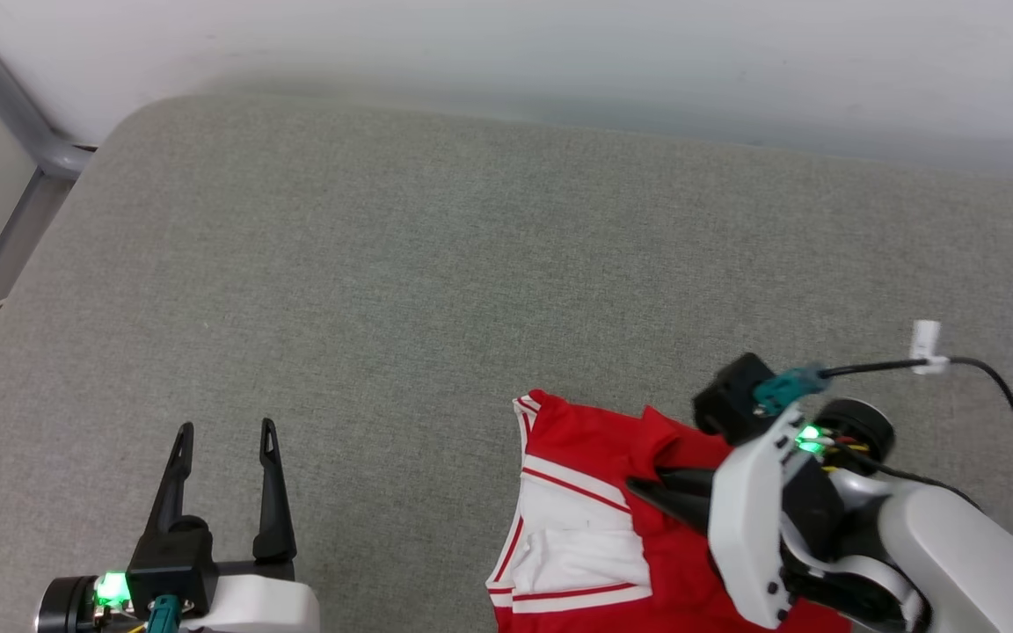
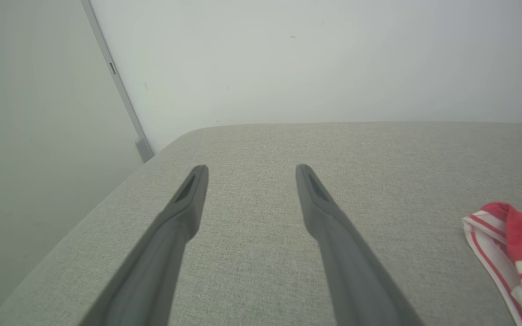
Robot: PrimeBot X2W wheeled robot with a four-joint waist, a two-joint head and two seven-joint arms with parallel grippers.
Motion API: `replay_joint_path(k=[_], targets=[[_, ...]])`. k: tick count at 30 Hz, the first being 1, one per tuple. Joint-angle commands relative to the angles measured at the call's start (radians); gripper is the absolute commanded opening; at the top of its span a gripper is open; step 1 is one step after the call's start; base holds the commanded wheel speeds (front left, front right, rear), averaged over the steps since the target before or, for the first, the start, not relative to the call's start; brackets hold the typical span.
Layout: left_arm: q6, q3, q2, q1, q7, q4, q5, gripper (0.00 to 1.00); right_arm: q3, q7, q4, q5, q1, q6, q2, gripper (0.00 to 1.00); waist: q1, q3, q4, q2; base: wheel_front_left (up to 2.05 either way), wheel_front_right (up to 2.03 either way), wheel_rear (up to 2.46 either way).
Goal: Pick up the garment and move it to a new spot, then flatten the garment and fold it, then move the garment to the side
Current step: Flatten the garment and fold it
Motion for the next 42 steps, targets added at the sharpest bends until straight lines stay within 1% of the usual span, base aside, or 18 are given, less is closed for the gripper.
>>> replay_joint_path(k=[1, 6, 11, 17, 22, 26, 27, 28, 29, 32, 33, 36, 39, 42], targets=[[-0.003, 0.002, -0.001, -0.018, -0.003, 0.001, -0.001, 1.0, 0.036, -0.014, 0.019, -0.015, -0.044, -0.001, 0.01, 0.0, -0.0001, 0.007, 0.006, 0.0, 0.0, 0.0, 0.0], [-0.004, -0.004, -0.007, -0.031, -0.003, 0.005, -0.004, 1.0, 0.157, -0.056, 0.109, -0.03, -0.161, -0.001, 0.051, 0.0, -0.0001, 0.027, 0.023, 0.0, 0.0, 0.0, 0.0], [-0.006, -0.008, -0.013, -0.044, -0.003, 0.01, -0.007, 1.0, 0.288, -0.079, 0.22, -0.06, -0.256, -0.001, 0.078, 0.0, -0.0001, 0.048, 0.039, 0.0, 0.0, 0.0, 0.0], [-0.008, -0.012, -0.018, -0.062, -0.003, 0.015, -0.006, 1.0, 0.431, -0.094, 0.362, -0.04, -0.324, -0.001, 0.106, 0.0, -0.0001, 0.07, 0.049, 0.0, 0.0, 0.0, 0.0], [-0.004, -0.013, -0.021, -0.074, -0.003, 0.02, -0.003, 1.0, 0.525, -0.134, 0.469, -0.038, -0.348, -0.001, 0.118, 0.0, -0.0001, 0.079, 0.049, 0.0, 0.0, 0.0, 0.0], [-0.002, -0.012, -0.022, -0.071, -0.003, 0.025, -0.001, 1.0, 0.533, -0.2, 0.51, 0.011, -0.354, -0.001, 0.133, 0.0, -0.0001, 0.07, 0.042, 0.0, 0.0, 0.0, 0.0], [-0.003, -0.011, -0.022, -0.068, -0.003, 0.027, 0.0, 1.0, 0.525, -0.221, 0.51, 0.023, -0.356, -0.001, 0.134, 0.52, -0.0001, 0.065, 0.041, 0.0, 0.0, 0.0, 0.0], [-0.003, -0.011, -0.022, -0.068, -0.003, 0.027, 0.0, 1.0, 0.525, -0.221, 0.51, 0.023, -0.356, -0.001, 0.134, 0.52, -0.0001, 0.065, 0.041, 0.0, 0.0, 0.0, 0.0], [-0.006, -0.009, -0.021, -0.062, -0.003, 0.032, 0.0, 1.0, 0.514, -0.265, 0.492, 0.042, -0.36, -0.001, 0.126, 1.0, -0.0001, 0.051, 0.034, 0.0, 0.0, 0.0, 0.0], [-0.011, -0.011, -0.017, -0.05, -0.003, 0.036, 0.006, 1.0, 0.481, -0.335, 0.45, 0.062, -0.347, -0.001, 0.096, 1.0, -0.0001, 0.027, 0.022, 0.0, 0.0, 0.0, 0.0], [-0.011, -0.011, -0.017, -0.05, -0.003, 0.036, 0.006, 1.0, 0.481, -0.335, 0.45, 0.062, -0.347, -0.001, 0.096, 1.0, -0.0001, 0.027, 0.022, 0.0, 0.0, 0.0, 0.0], [-0.01, -0.007, -0.012, -0.034, -0.003, 0.034, 0.009, 1.0, 0.43, -0.399, 0.409, 0.07, -0.321, -0.001, 0.056, 1.0, -0.0001, 0.003, -0.002, 0.0, 0.0, 0.0, 0.0], [-0.014, -0.005, -0.005, -0.022, -0.003, 0.034, 0.007, 1.0, 0.353, -0.471, 0.395, 0.038, -0.295, -0.001, 0.015, 1.0, -0.0001, -0.016, -0.027, 0.0, 0.0, 0.0, 0.0], [-0.015, -0.001, 0.003, -0.007, -0.002, 0.035, 0.007, 1.0, 0.258, -0.538, 0.397, 0.005, -0.254, -0.001, -0.001, 1.0, -0.0001, -0.034, -0.055, 0.0, 0.0, 0.0, 0.0]])
